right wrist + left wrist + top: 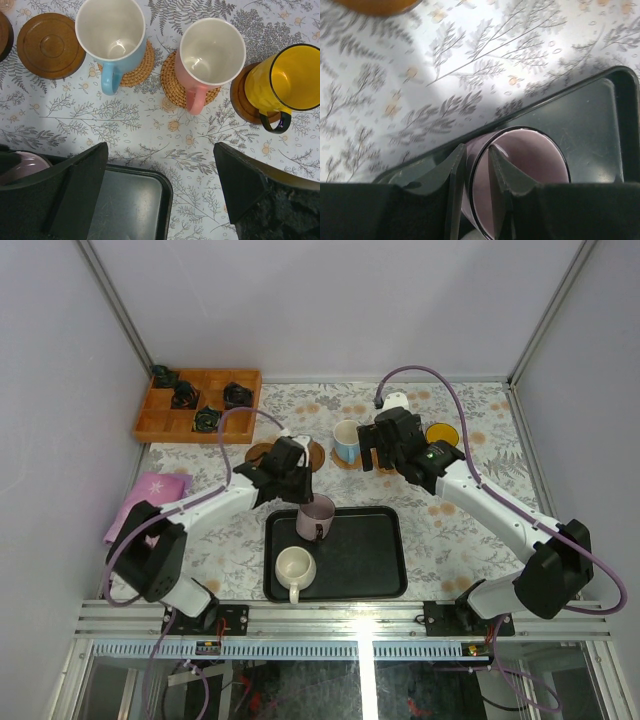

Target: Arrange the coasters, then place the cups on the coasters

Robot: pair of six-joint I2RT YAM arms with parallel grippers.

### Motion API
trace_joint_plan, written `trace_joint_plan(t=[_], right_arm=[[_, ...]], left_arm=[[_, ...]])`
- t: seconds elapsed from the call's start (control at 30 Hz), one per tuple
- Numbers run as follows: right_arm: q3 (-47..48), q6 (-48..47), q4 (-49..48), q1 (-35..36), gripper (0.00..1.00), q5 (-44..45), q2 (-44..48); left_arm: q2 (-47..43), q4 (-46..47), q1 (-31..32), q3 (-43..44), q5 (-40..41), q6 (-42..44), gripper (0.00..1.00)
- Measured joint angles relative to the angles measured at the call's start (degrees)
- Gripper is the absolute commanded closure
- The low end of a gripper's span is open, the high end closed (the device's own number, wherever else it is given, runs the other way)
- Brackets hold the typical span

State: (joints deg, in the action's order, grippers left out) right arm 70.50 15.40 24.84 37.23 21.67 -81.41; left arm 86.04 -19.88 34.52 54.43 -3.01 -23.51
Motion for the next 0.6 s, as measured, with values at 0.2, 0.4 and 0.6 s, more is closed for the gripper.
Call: trace_joint_plan(t=[0.2, 0.4, 0.6], right_arm=[[0.0, 0.24, 0.0, 0.0, 0.06, 0.15, 0.0], [0.0, 0.22, 0.0, 0.0, 0.06, 0.52, 0.0], [0.04, 0.15, 0.02, 0.0, 0.06, 1.44, -0.57]], left_arm=[[7.91, 2.49, 0.28, 6.86, -9.09, 7.43, 0.74], [8.85, 3.48, 0.48, 7.87, -18.29, 11.67, 0.74], [9.49, 3.45, 0.76, 8.87, -25.9, 14.86, 0.73]])
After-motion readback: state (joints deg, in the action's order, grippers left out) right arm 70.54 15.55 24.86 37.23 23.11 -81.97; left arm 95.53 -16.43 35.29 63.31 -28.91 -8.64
